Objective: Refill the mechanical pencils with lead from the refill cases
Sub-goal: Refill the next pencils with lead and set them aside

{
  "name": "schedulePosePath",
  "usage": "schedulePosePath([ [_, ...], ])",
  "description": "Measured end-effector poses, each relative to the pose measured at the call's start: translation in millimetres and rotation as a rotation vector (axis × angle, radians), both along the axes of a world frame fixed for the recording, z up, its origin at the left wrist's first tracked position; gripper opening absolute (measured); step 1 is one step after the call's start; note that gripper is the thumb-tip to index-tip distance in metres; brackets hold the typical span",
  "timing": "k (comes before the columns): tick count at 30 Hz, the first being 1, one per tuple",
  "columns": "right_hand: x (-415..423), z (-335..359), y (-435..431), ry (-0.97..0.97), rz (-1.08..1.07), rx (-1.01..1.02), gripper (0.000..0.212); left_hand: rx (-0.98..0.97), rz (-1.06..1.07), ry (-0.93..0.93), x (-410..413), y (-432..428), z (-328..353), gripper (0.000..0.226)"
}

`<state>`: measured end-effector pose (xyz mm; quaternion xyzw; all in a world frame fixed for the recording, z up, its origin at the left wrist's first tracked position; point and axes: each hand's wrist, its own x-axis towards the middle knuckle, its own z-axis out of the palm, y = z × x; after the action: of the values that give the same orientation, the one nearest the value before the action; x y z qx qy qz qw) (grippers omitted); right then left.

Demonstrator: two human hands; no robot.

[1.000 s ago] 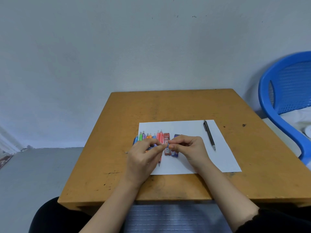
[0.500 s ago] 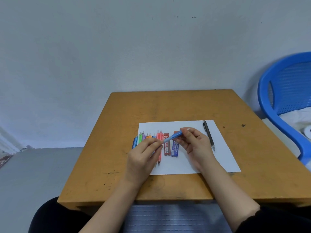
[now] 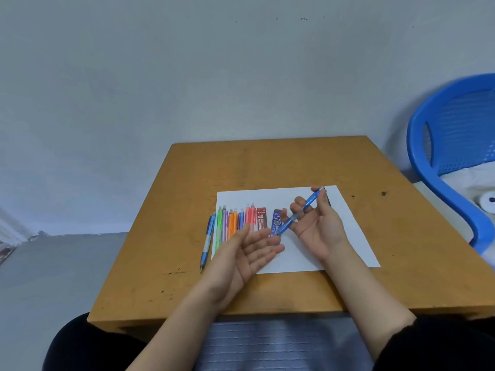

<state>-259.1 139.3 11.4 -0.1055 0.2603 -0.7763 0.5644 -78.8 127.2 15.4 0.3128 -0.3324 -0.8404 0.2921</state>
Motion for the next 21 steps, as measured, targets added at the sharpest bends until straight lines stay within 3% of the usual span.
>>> schedulePosePath([
  [8, -8, -6, -2, -0.149, 0.042, -0.002, 0.047, 0.261, -0.176, 0.111, 7, -9, -6, 0.077],
  [21, -4, -3, -3, -0.181, -0.008, 0.053, 0.048, 0.288, -0.388, 0.250, 13, -17, -12, 0.093],
])
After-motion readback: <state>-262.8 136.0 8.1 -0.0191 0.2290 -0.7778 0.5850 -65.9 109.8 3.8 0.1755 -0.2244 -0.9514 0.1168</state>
